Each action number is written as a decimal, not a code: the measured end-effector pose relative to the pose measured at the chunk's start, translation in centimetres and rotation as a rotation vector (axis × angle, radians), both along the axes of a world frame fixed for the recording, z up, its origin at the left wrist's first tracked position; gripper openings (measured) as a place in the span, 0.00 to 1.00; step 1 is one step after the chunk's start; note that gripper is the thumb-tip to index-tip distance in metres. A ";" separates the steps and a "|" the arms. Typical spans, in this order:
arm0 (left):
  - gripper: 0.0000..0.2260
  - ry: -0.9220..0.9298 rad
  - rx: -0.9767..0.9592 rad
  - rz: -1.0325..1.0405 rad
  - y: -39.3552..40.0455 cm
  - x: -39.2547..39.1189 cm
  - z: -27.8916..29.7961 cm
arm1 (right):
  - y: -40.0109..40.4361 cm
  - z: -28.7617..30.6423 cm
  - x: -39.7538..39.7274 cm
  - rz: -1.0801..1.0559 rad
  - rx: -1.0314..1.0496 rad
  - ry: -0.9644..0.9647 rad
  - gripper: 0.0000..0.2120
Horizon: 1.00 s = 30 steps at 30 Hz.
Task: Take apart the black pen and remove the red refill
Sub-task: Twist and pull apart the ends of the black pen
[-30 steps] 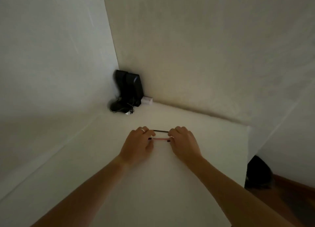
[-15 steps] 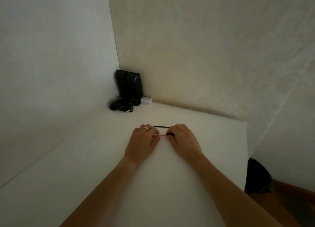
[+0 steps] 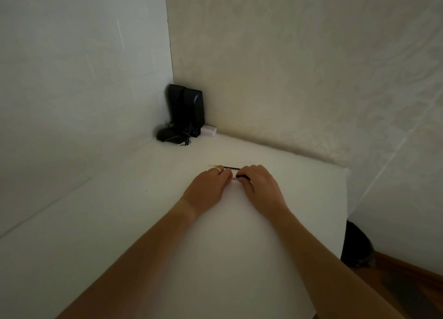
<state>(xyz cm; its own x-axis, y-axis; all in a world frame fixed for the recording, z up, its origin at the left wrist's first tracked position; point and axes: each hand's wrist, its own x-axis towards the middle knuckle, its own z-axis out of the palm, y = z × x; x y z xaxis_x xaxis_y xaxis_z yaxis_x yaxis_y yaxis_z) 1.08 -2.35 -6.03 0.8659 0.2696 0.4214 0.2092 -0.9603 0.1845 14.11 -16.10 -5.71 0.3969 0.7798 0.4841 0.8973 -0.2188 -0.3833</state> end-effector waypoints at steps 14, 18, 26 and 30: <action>0.22 0.043 0.132 0.141 0.2 -0.2 0.1 | 0.3 -0.2 -0.3 0.096 -0.005 0.065 0.06; 0.32 0.038 0.064 0.284 0.3 -0.4 0.3 | -0.1 -0.1 -0.3 0.086 0.035 0.054 0.06; 0.22 -0.065 0.022 0.325 0.2 -0.7 -0.1 | -0.3 0.3 -0.3 -0.187 0.152 -0.047 0.05; 0.12 -0.098 0.069 0.247 0.6 -0.6 -0.4 | -0.5 0.2 0.4 -0.486 0.260 0.068 0.06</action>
<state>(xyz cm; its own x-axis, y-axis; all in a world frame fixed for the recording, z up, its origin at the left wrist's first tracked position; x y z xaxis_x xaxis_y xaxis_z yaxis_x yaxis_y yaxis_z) 0.48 -1.72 -6.41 0.7315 0.4352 0.5249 0.4227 -0.8935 0.1517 14.56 -16.62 -5.51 0.7182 0.3576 0.5969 0.6882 -0.4915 -0.5336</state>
